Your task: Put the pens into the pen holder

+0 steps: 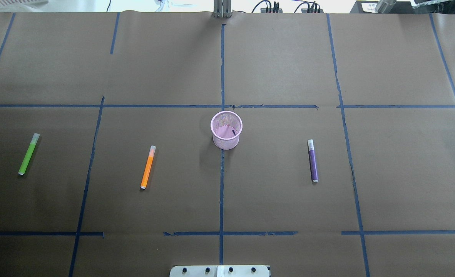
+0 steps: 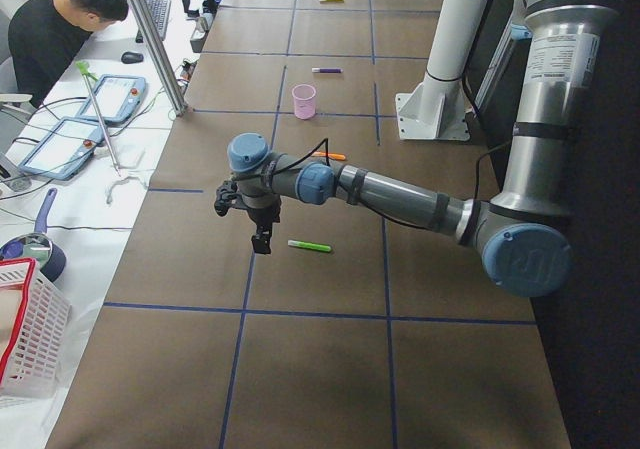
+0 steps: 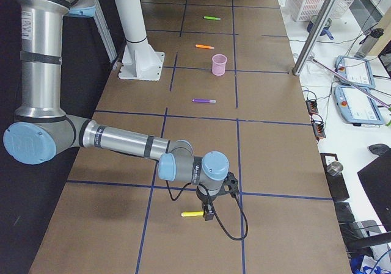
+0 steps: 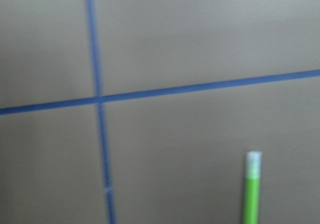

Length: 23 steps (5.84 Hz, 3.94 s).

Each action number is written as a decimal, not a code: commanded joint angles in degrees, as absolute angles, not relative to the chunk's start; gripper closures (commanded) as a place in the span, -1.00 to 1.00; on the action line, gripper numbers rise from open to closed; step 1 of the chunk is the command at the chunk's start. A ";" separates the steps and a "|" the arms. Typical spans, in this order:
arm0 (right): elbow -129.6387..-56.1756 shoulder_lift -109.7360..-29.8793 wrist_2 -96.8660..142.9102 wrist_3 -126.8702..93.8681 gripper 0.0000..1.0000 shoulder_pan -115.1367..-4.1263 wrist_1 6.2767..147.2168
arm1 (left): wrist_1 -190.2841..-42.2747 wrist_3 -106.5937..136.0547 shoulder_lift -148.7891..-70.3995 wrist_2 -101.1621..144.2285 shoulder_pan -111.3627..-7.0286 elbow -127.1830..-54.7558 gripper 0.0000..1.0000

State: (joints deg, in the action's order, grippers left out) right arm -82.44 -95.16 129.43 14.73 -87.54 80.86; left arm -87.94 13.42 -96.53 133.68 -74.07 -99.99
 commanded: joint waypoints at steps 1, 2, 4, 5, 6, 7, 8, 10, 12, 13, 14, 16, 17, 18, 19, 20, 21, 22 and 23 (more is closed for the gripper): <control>-78.32 -93.96 129.55 14.68 -1.00 -87.54 78.84 | -88.24 18.96 -99.92 133.59 -68.32 -100.63 -1.00; -78.31 -93.78 129.55 14.68 -1.00 -87.54 78.84 | -88.16 20.29 -101.58 133.25 -64.03 -100.11 -1.00; -75.52 -93.17 129.38 14.24 -1.00 -87.10 77.88 | -89.81 20.04 -101.25 133.07 -62.23 -96.96 -1.00; -70.45 -93.16 129.37 13.11 -1.00 -86.58 71.95 | -92.43 20.13 -101.25 133.07 -62.14 -95.03 -1.00; -67.79 -93.16 129.98 7.00 -1.00 -85.09 65.02 | -92.81 20.13 -101.34 133.07 -62.14 -94.84 -1.00; -66.98 -93.34 130.77 5.64 -1.00 -83.95 64.17 | -92.81 20.21 -101.34 133.07 -61.96 -94.83 -1.00; -66.97 -93.25 132.61 5.54 -1.00 -83.15 64.07 | -92.81 20.30 -101.34 133.07 -61.70 -94.83 -1.00; -66.10 -92.99 133.24 4.05 -1.00 -81.04 62.06 | -92.81 20.30 -101.34 133.07 -61.44 -94.83 -1.00; -66.09 -92.38 133.16 3.26 -1.00 -80.16 61.96 | -92.81 20.30 -101.34 133.07 -61.44 -94.83 -1.00; -66.01 -92.37 133.15 3.25 -1.00 -80.07 61.96 | -92.81 20.30 -101.25 133.07 -61.00 -94.75 -1.00; -66.01 -92.37 133.07 3.25 -1.00 -80.07 61.96 | -92.81 20.30 -101.08 133.07 -59.69 -94.14 -1.00; -66.09 -92.37 133.07 3.25 -1.00 -80.07 61.96 | -95.42 20.30 -100.99 130.10 -57.66 -90.29 -1.00; -66.09 -92.37 133.07 3.25 -1.00 -79.98 61.96 | -97.19 20.30 -100.99 130.08 -57.57 -88.52 -1.00; -66.09 -92.37 133.07 3.25 -1.00 -79.98 61.96 | -97.55 20.30 -100.99 130.08 -57.22 -87.20 -1.00; -66.09 -92.37 133.07 3.25 -1.00 -79.98 61.96 | -99.30 20.30 -100.99 130.08 -56.87 -85.53 -1.00; -66.09 -92.37 133.07 3.25 -1.00 -79.98 61.96 | -101.32 20.30 -100.99 130.17 -56.87 -84.13 -1.00; -66.09 -92.37 133.07 3.25 -1.00 -79.98 61.96 | -101.42 20.30 -100.55 130.25 -56.78 -83.85 -1.00; -66.09 -92.37 133.07 3.25 -1.00 -79.98 61.96 | -101.60 20.30 -100.55 130.25 -56.69 -83.93 -1.00; -66.09 -92.37 133.07 3.25 -1.00 -79.98 61.96 | -101.60 20.30 -100.55 130.25 -56.69 -83.94 -1.00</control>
State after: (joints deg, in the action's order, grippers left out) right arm -66.09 -92.37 133.07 3.25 -79.98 61.96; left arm -101.51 20.30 -100.59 130.25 -56.73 -83.98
